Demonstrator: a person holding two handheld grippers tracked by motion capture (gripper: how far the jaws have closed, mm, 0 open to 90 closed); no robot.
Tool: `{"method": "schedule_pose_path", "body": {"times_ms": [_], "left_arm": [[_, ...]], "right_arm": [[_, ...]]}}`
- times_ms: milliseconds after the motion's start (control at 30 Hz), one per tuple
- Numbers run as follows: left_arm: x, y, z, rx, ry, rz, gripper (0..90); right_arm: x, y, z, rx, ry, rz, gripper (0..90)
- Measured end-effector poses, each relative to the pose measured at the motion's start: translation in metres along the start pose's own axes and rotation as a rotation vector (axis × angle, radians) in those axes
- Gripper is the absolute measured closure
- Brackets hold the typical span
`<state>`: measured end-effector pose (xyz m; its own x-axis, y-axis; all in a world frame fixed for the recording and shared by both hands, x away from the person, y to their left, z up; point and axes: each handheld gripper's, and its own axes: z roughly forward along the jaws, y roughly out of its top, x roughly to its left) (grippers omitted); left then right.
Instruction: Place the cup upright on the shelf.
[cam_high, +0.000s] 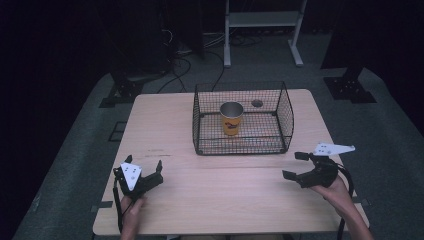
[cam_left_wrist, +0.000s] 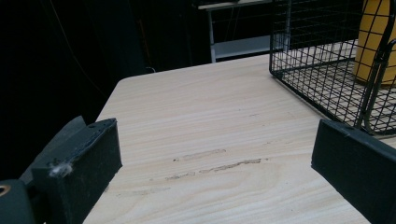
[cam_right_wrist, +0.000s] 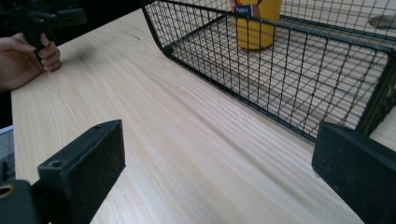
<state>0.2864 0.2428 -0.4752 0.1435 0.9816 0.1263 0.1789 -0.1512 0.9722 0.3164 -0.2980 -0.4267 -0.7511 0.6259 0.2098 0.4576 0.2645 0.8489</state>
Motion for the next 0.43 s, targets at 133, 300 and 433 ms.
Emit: {"method": "schedule_pose_path", "body": {"times_ms": [133, 300, 433], "left_arm": [[-0.001, 0.0, 0.0, 0.003, 0.002, 0.003, 0.8], [0.0, 0.001, 0.001, 0.011, 0.009, -0.002, 0.8], [0.0, 0.001, 0.001, 0.006, 0.016, -0.009, 0.8]], "right_arm": [[0.003, -0.011, -0.006, -0.01, -0.002, 0.009, 2.1], [0.005, -0.023, -0.014, -0.024, -0.005, 0.031, 2.1], [0.007, -0.033, -0.02, -0.046, -0.015, 0.053, 2.1]]}}
